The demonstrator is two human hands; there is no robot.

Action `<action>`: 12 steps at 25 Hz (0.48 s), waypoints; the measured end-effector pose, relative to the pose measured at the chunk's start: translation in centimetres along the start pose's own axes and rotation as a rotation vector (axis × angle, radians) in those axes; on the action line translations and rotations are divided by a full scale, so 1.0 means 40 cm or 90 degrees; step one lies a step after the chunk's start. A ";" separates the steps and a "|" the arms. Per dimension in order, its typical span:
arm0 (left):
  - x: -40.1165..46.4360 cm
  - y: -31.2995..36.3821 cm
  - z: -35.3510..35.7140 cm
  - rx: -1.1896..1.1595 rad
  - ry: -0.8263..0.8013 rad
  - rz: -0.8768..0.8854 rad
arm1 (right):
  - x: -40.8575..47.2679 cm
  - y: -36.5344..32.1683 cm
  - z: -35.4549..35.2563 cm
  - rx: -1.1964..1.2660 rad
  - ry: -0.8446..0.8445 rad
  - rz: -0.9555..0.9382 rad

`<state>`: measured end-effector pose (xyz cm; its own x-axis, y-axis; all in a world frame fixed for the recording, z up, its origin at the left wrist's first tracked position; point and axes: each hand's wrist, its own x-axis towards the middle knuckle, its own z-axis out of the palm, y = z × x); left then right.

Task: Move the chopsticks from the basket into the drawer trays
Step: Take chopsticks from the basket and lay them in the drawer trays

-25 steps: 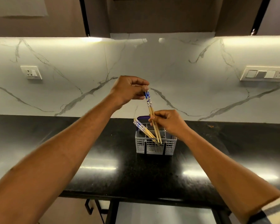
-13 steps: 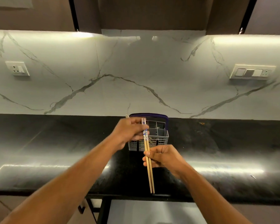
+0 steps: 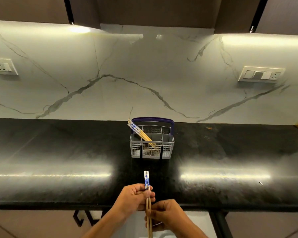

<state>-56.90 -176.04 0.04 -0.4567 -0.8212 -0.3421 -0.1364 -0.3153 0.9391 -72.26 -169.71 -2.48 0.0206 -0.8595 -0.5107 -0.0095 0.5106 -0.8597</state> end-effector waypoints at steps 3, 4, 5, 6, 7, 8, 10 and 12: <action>0.002 -0.024 -0.005 0.002 0.001 -0.003 | 0.003 0.023 0.015 -0.002 0.025 0.006; 0.000 -0.034 -0.006 0.007 -0.001 -0.007 | 0.004 0.036 0.017 -0.003 0.027 0.000; -0.003 -0.046 -0.006 0.012 -0.004 -0.010 | 0.003 0.051 0.019 -0.005 0.029 -0.008; -0.005 -0.059 -0.005 0.021 -0.008 -0.012 | 0.001 0.067 0.021 -0.002 0.032 -0.012; -0.010 -0.078 -0.004 0.033 -0.015 -0.013 | -0.003 0.088 0.026 0.007 0.033 -0.006; -0.015 -0.099 -0.005 0.055 -0.025 -0.012 | -0.005 0.113 0.032 0.016 0.032 0.006; -0.029 -0.144 -0.016 0.107 -0.034 -0.025 | -0.013 0.176 0.049 0.016 0.035 0.043; -0.042 -0.191 -0.040 0.102 -0.008 -0.054 | -0.012 0.253 0.073 0.011 0.052 0.085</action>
<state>-53.69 -173.03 -6.61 -0.4483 -0.7884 -0.4211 -0.3126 -0.3031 0.9002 -69.44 -164.07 -10.92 -0.0608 -0.7828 -0.6193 0.0110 0.6198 -0.7847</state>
